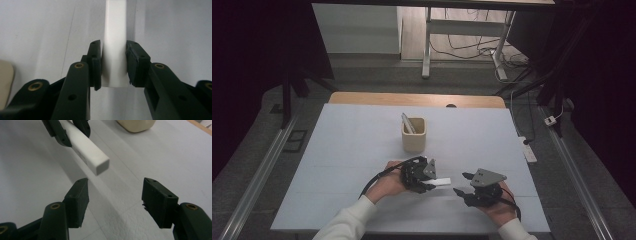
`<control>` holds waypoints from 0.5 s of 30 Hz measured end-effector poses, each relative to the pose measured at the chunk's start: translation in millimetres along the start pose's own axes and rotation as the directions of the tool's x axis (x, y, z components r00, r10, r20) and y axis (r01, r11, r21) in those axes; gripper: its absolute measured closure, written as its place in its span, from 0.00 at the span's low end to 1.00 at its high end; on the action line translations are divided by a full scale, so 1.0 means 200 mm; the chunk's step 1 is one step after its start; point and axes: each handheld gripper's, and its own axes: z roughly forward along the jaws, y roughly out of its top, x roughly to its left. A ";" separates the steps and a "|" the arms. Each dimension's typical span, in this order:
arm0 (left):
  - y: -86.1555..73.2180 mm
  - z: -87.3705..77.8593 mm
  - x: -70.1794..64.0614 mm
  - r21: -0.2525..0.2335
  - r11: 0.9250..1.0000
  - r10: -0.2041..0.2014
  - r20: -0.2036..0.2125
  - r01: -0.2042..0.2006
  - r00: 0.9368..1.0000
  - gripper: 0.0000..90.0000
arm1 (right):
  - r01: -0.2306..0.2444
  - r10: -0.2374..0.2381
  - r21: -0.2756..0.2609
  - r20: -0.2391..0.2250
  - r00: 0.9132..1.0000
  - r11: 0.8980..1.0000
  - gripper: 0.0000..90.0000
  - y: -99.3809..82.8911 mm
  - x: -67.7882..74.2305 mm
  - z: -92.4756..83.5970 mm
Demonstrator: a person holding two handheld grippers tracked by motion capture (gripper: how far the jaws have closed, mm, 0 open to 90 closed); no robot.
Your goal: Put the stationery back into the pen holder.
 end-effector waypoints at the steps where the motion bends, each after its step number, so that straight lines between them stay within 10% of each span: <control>1: 0.00 0.01 0.00 0.000 1.000 0.000 0.001 0.000 1.000 0.74 | 0.012 -0.012 0.010 0.000 1.000 1.000 0.42 0.01 0.01 0.00; 15: 0.02 0.04 -0.03 0.015 1.000 0.024 0.023 -0.025 0.999 0.74 | 0.167 -0.164 0.091 -0.048 0.985 0.982 0.46 0.11 0.09 0.10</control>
